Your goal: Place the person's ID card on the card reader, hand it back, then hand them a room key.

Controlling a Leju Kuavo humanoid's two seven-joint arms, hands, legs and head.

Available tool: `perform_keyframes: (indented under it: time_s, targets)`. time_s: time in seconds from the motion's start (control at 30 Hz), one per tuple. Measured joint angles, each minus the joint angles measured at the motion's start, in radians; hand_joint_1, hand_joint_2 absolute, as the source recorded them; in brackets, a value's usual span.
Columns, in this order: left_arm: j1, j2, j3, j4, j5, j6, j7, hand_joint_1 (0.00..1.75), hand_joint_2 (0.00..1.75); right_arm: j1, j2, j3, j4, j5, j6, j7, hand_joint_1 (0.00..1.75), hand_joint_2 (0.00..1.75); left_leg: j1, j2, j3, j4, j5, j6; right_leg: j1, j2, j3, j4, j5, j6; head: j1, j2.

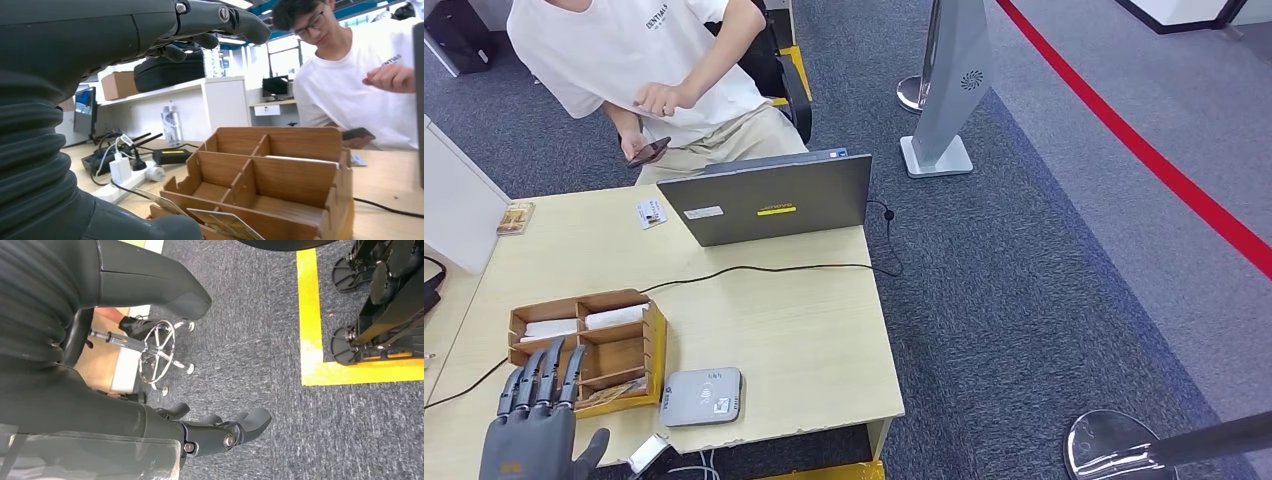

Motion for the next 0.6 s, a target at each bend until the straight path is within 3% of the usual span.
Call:
perform_keyframes:
  time_s: [0.6]
  targets:
    - [0.037,-0.065,0.188,0.017,0.002,0.006,-0.032,0.00,1.75,0.004,0.000,0.001,0.000,0.000,-0.002,0.004,0.00,1.75,0.000,0.000,0.000,0.000,0.000,0.000,0.000,0.000,0.000,0.000,0.000,0.000,0.000,0.000]
